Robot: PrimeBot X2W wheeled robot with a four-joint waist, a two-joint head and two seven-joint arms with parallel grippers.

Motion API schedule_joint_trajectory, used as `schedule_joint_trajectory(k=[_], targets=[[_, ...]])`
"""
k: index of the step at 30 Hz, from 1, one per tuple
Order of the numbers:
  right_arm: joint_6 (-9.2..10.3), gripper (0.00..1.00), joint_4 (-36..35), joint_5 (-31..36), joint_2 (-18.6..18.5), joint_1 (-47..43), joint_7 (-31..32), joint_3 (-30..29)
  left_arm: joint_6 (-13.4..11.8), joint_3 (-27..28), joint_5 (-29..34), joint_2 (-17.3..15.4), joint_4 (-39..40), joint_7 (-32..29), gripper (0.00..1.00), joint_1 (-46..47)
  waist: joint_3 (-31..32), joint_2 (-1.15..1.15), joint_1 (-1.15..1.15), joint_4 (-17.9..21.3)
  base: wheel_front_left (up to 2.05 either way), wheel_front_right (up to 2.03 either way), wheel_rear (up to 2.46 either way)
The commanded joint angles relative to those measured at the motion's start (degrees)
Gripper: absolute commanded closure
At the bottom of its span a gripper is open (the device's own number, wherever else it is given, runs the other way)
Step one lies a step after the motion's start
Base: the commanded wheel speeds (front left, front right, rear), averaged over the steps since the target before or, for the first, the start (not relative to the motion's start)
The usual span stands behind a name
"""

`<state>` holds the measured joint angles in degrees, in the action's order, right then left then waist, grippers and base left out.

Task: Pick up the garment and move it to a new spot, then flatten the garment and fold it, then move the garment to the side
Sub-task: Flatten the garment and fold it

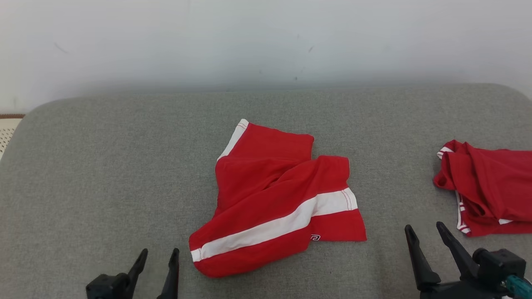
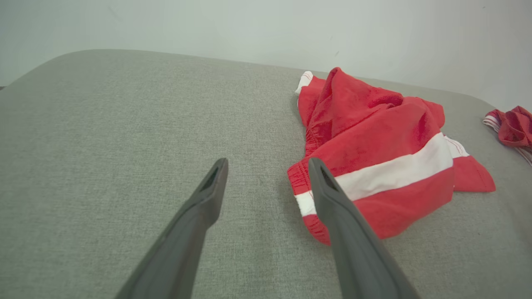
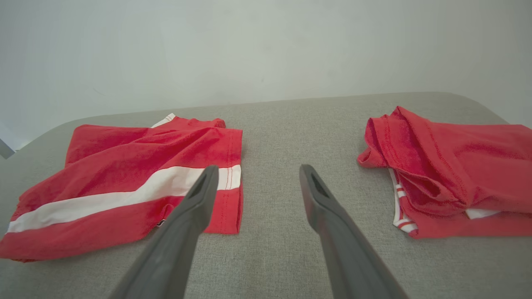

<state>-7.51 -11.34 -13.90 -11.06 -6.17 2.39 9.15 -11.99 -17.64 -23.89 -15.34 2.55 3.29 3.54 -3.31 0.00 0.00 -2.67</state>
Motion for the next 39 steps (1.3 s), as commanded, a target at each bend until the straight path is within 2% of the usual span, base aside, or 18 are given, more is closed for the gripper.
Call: schedule_joint_trajectory(k=[1, 6, 11, 19, 26, 27, 28, 29, 31, 32, 35, 39], targets=[[0.05, 0.0, 0.53, -0.77, -0.55, 1.2, 0.5, 0.4, 0.31, -0.51, -0.63, 0.06, 0.09, -0.8, 0.0, 0.38, -1.15, 0.0, 0.0, -0.77, 0.0, 0.0, 0.0], [0.05, 0.0, 5.59, -3.76, -4.09, 6.6, 1.46, 3.0, 1.69, -2.82, -2.71, 1.4, -0.83, -5.36, 0.0, 1.31, -3.43, 0.0, 0.0, -1.83, 0.0, 0.0, 0.0], [0.06, 0.0, 11.88, -6.76, -7.33, 12.61, 1.12, 7.44, 2.71, -4.24, -4.15, 2.66, -1.85, -7.23, 0.0, 3.02, -6.27, 0.0, 0.0, -3.47, 0.0, 0.0, 0.0], [0.05, 0.0, 21.16, -10.86, -10.87, 21.62, 0.42, 14.29, 4.64, -4.83, -5.93, 4.2, -4.18, -8.01, 0.0, 7.24, -10.17, 0.0, 0.0, -5.06, 0.0, 0.0, 0.0], [0.05, 0.0, 28.03, -13.61, -12.45, 27.67, -0.78, 18.98, 6.54, -5.15, -8.29, 5.46, -5.62, -7.91, 0.0, 9.46, -12.35, 0.0, 0.0, -6.09, 0.0, 0.0, 0.0], [0.05, 0.0, 28.78, -14.02, -12.58, 28.18, -0.9, 19.47, 6.88, -5.15, -8.36, 5.69, -5.78, -7.87, 0.05, 9.64, -12.56, 0.0, 0.0, -6.2, 0.0, 0.0, 0.0], [0.05, 0.02, 29.41, -14.27, -12.73, 28.67, -1.11, 19.78, 7.02, -5.17, -8.4, 5.66, -5.93, -7.76, 0.24, 9.82, -12.81, 0.0, 0.0, -6.28, 0.0, 0.0, 0.0], [0.05, 0.13, 30.07, -14.61, -12.88, 29.19, -1.31, 20.17, 7.47, -5.4, -8.85, 5.73, -6.18, -8.03, 0.51, 9.95, -13.01, 0.0, 0.0, -6.34, 0.0, 0.0, 0.0], [0.05, 0.95, 31.02, -15.17, -13.11, 29.97, -1.51, 21.2, 8.01, -5.47, -9.3, 6.01, -6.36, -7.7, 0.8, 10.25, -13.31, 0.0, 0.0, -6.44, 0.0, 0.0, 0.0], [0.05, 1.0, 31.38, -15.49, -13.22, 30.16, -1.74, 21.63, 8.37, -5.57, -9.41, 5.96, -6.5, -7.53, 1.0, 10.41, -13.37, 0.0, 0.0, -6.47, 0.0, 0.0, 0.0], [0.06, 1.0, 31.35, -15.55, -13.86, 30.8, -3.67, 21.49, 8.85, -5.34, -9.2, 5.92, -6.09, -6.01, 1.0, 10.78, -13.39, 0.0, 0.0, -6.46, 0.0, 0.0, 0.0], [0.05, 1.0, 29.38, -15.22, -14.32, 30.0, -6.5, 19.78, 8.23, -4.37, -8.59, 5.53, -4.22, -3.73, 1.0, 10.62, -12.82, 0.0, 0.0, -6.25, 0.0, 0.0, 0.0]])
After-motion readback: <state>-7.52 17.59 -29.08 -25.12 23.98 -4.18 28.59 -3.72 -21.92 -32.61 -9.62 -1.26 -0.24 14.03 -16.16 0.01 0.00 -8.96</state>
